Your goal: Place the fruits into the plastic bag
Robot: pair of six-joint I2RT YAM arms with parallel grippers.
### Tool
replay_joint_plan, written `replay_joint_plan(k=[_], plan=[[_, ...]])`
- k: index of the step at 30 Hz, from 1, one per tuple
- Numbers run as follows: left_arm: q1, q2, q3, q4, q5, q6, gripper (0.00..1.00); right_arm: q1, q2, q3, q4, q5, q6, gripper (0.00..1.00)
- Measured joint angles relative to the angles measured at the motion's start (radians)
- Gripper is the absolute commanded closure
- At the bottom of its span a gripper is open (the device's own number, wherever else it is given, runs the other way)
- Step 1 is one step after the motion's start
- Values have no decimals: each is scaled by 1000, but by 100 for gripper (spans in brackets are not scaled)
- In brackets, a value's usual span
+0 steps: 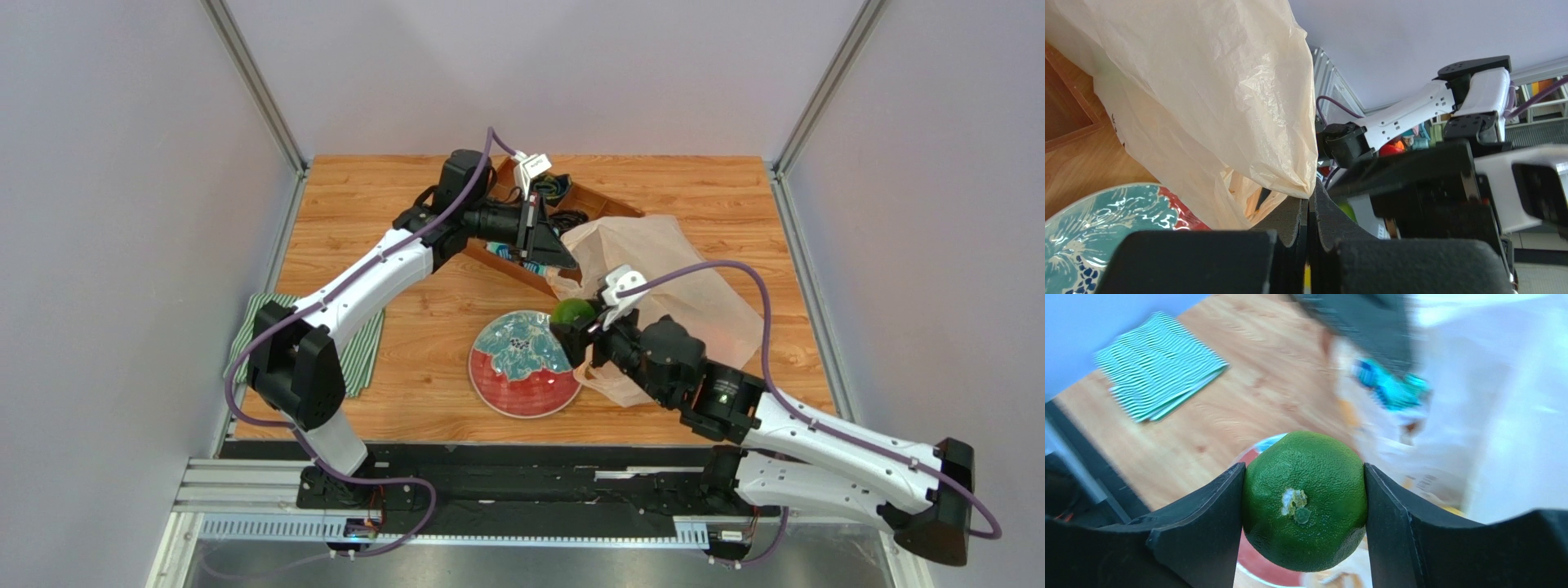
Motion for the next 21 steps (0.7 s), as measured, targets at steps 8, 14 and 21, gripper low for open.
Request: replay_joint_plan(k=[8,14,21], plan=[[0,0,0,0,0,0,100,-209,73,13,-186,-24,73,73],[0,0,0,0,0,0,100,-224,195,54,-220,7,89,74],[0,0,0,0,0,0,100,-224,372,118,-171,151,114,74]])
